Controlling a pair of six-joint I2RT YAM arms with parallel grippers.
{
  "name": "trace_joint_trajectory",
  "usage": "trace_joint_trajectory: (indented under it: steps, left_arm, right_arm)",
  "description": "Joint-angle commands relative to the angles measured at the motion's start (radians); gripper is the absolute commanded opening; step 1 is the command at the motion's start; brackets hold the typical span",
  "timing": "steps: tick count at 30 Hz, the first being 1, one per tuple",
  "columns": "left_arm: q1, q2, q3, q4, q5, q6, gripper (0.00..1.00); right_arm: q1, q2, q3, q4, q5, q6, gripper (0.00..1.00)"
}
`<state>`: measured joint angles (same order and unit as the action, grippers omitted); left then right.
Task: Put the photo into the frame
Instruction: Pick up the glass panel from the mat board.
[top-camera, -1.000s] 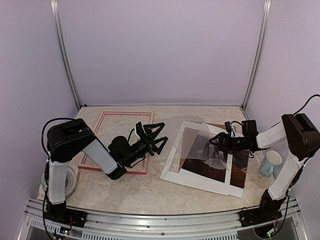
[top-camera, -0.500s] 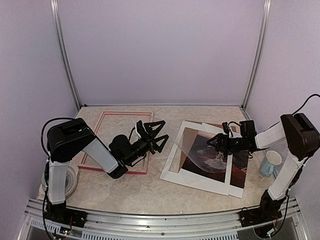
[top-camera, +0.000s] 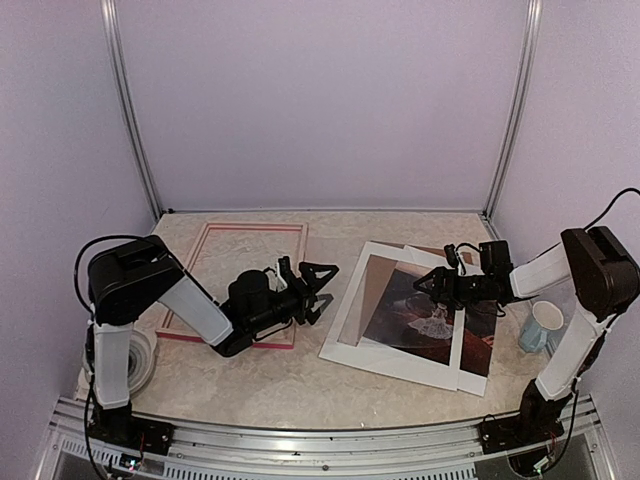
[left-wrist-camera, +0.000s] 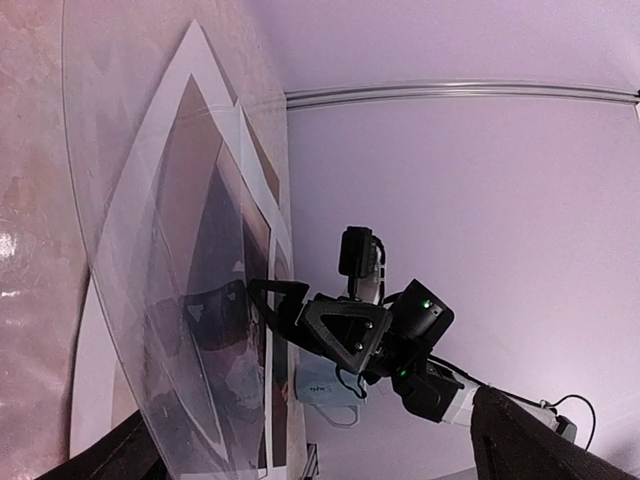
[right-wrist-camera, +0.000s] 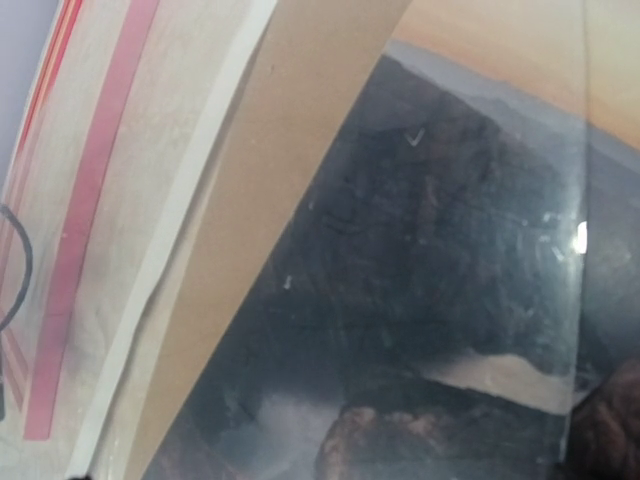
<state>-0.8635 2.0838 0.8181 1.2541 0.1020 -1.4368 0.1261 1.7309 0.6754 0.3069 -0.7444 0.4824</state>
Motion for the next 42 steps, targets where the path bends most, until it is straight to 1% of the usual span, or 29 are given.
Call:
trace_joint_trajectory:
  steps: [1,6,8,10,16,18,19,21,25,29,31,35,40,42]
  left_arm:
    - [-0.003,-0.057,0.002,-0.131,0.024,0.062,0.98]
    - [-0.009,-0.076,0.03,-0.219,0.022,0.126,0.88]
    - [-0.008,-0.074,0.042,-0.242,0.033,0.144,0.81]
    - [-0.009,-0.074,0.053,-0.28,0.04,0.158,0.76]
    - [-0.011,-0.103,0.091,-0.464,0.026,0.208,0.64]
    - [-0.013,-0.116,0.105,-0.526,0.01,0.229,0.56]
    - [-0.015,-0.127,0.113,-0.558,0.002,0.237,0.51]
    - [-0.019,-0.14,0.128,-0.61,-0.017,0.257,0.43]
    - [-0.028,-0.159,0.16,-0.674,-0.042,0.289,0.34]
    - [-0.033,-0.159,0.19,-0.732,-0.046,0.307,0.17]
    - [-0.035,-0.16,0.194,-0.746,-0.05,0.312,0.13]
    - [-0.035,-0.163,0.202,-0.787,-0.056,0.314,0.08]
    - [-0.033,-0.185,0.201,-0.816,-0.06,0.329,0.07]
    - [-0.025,-0.211,0.2,-0.817,-0.047,0.331,0.07]
  right_arm:
    - [0.021,0.034,-0.042,-0.126,0.017,0.01,0.99]
    - [0.022,0.027,-0.045,-0.128,0.02,0.01,0.99]
    - [0.022,0.026,-0.046,-0.131,0.02,0.01,0.99]
    - [0.022,0.023,-0.046,-0.135,0.023,0.008,0.99]
    - [0.022,0.0,-0.046,-0.15,0.031,0.006,0.99]
    - [0.021,-0.006,-0.045,-0.155,0.033,0.006,0.99]
    - [0.022,-0.008,-0.044,-0.156,0.034,0.006,0.99]
    - [0.022,-0.011,-0.043,-0.16,0.034,0.007,0.99]
    - [0.021,-0.016,-0.042,-0.166,0.035,0.005,0.99]
    - [0.021,-0.023,-0.04,-0.173,0.037,0.003,0.99]
    - [0.021,-0.027,-0.039,-0.176,0.037,0.001,0.99]
    - [0.021,-0.035,-0.032,-0.19,0.039,-0.003,0.99]
    - [0.022,-0.058,-0.025,-0.203,0.043,-0.003,0.99]
    - [0.023,-0.097,-0.029,-0.196,0.035,-0.021,0.99]
